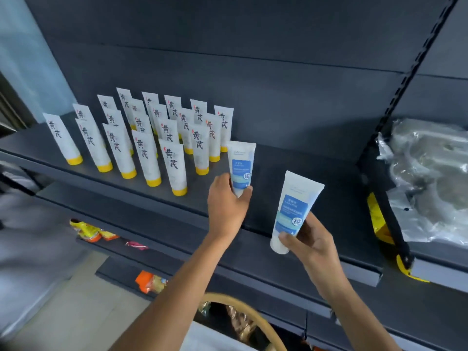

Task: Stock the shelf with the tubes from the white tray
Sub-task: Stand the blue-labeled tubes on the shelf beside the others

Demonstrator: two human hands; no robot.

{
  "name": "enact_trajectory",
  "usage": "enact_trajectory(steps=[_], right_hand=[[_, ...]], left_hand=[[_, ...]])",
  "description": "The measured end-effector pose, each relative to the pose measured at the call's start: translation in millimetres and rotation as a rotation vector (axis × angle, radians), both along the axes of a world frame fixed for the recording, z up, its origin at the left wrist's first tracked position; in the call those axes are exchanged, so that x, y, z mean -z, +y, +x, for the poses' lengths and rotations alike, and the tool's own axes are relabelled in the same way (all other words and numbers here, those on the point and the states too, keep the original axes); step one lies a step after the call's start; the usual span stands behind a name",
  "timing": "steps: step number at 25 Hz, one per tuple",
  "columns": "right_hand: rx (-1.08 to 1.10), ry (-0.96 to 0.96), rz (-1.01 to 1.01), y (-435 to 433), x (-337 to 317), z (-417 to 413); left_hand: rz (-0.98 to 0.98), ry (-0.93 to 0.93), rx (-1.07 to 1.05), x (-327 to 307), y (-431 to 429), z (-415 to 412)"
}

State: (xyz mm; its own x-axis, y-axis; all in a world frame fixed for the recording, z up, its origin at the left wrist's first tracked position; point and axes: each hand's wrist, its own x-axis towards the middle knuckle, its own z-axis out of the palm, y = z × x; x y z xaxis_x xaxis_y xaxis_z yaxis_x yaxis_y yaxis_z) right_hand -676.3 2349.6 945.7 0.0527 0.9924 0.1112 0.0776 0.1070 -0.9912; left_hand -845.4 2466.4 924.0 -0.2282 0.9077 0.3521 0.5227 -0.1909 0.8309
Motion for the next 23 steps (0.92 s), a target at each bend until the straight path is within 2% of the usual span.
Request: enact_trajectory(steps=[4, 11, 16, 23], right_hand=[[-0.016, -0.005, 0.031, 30, -2, 10], [-0.070, 0.024, 0.001, 56, 4, 20], [-0.058, 0.006, -0.009, 68, 6, 22], [-0.013, -0.021, 0.022, 82, 2, 11]], left_hand=[[-0.100, 0.062, -0.015, 3, 71, 20], [-0.118, 0.077, -0.060, 3, 149, 34], [-0.145, 0.052, -0.091, 3, 167, 41], [-0.138, 0.072, -0.007, 10, 170, 39]])
